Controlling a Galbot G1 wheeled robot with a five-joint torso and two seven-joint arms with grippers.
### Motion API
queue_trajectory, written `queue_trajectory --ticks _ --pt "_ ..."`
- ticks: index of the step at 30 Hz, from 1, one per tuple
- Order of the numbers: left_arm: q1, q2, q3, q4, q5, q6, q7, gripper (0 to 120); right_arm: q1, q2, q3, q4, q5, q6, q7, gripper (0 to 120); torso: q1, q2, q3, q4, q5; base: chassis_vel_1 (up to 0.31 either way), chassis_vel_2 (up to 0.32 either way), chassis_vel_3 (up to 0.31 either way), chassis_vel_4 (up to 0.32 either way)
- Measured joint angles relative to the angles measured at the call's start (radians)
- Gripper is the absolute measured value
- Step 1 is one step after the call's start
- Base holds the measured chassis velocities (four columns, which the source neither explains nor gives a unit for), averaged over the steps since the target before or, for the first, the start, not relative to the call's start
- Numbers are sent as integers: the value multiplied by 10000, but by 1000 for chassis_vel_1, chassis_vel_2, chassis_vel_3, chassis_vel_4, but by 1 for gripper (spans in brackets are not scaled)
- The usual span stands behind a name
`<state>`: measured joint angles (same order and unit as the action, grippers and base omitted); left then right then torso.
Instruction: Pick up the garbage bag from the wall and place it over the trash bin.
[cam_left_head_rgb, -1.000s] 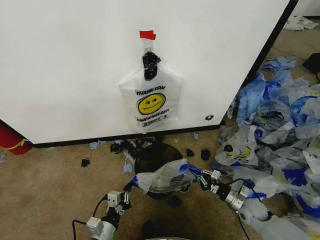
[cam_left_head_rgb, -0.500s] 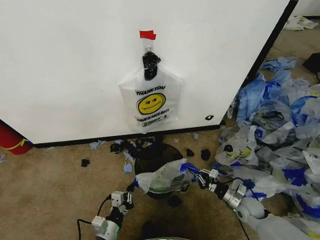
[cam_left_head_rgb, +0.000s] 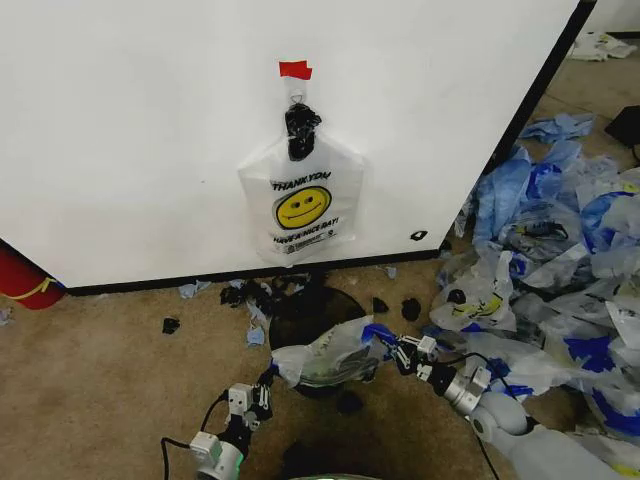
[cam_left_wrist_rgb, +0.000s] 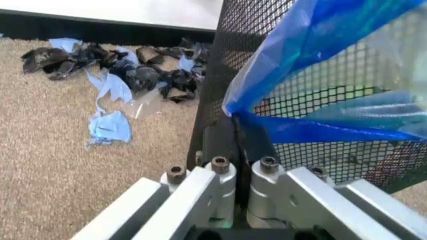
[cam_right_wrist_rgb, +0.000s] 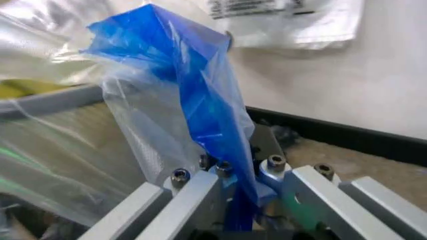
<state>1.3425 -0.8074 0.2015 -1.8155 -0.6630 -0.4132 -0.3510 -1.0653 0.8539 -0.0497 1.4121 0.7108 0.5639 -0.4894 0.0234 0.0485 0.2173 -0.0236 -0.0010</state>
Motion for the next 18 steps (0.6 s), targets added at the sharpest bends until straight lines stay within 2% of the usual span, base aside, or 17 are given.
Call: queue_trajectory --ticks 2,4,5,18 --pt "-51 25 7 21 -1 1 -1 0 -15 -30 -12 28 -309 25 291 3 0 0 0 0 1 0 0 0 0" --pt "-69 90 7 -5 5 30 23 10 -14 -71 29 55 -574 -9 426 13 0 0 0 -1 -1 0 0 0 0" --pt "-69 90 7 -5 5 30 23 10 -14 -71 29 55 -574 -9 426 13 0 0 0 -1 -1 0 0 0 0" --pt "555 328 -373 -573 166 248 77 57 -167 -322 299 216 -1004 84 642 62 0 0 0 2 0 0 0 0 0"
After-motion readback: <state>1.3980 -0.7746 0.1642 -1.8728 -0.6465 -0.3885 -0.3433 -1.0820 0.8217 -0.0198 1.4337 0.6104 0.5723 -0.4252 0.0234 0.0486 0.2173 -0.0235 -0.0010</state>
